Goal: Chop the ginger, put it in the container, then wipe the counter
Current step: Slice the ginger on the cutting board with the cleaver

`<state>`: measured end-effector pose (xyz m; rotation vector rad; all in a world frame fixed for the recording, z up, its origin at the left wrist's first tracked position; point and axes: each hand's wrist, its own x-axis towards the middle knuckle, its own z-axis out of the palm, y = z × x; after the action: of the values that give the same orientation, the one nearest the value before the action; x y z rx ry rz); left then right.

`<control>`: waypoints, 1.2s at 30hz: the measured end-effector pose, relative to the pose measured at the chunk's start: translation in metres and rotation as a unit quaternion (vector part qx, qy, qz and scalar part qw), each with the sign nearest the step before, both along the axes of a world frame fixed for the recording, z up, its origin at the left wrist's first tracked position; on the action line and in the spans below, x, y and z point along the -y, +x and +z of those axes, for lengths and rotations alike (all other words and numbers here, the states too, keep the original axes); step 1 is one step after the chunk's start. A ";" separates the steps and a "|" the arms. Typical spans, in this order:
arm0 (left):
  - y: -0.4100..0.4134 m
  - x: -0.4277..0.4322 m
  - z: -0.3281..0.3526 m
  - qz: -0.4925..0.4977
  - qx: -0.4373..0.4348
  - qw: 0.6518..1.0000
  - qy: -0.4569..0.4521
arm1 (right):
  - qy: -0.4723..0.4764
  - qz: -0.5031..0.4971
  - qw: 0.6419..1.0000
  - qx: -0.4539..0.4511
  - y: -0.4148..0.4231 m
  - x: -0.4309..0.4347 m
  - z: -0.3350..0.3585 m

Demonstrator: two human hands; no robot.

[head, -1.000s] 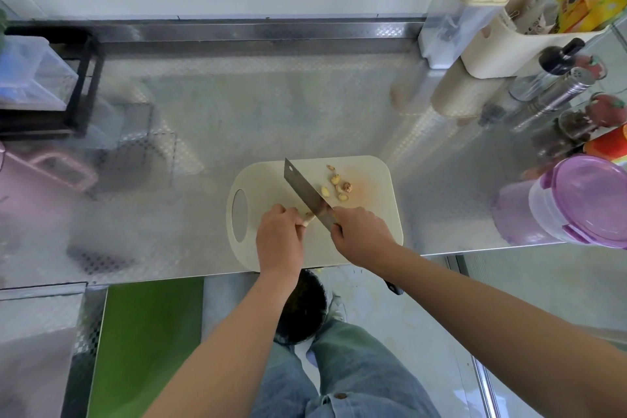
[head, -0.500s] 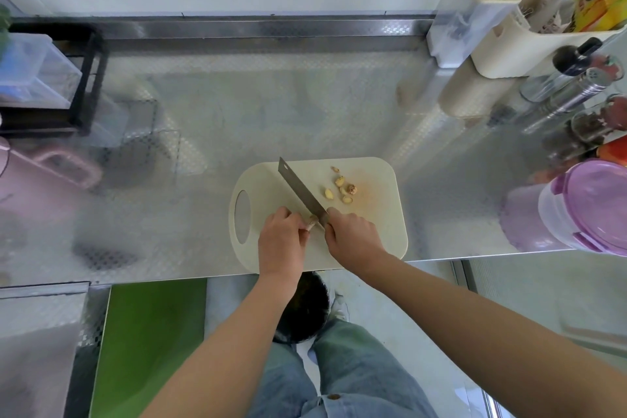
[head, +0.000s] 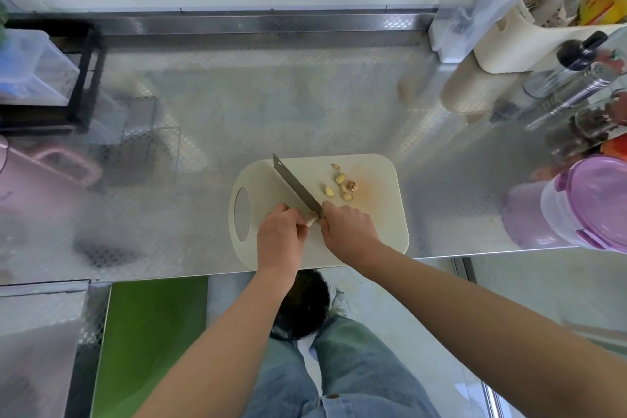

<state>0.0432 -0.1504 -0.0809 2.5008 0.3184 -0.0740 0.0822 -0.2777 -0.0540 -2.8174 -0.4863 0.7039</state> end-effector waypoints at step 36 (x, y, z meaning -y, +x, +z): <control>0.019 0.014 0.001 0.068 -0.083 0.994 -0.016 | 0.180 -0.203 0.962 -0.034 -0.009 0.038 0.001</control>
<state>0.0621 -0.1643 -0.0798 2.4385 0.5525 -0.2314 0.0730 -0.3158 -0.0527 -2.4277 -0.0110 0.5551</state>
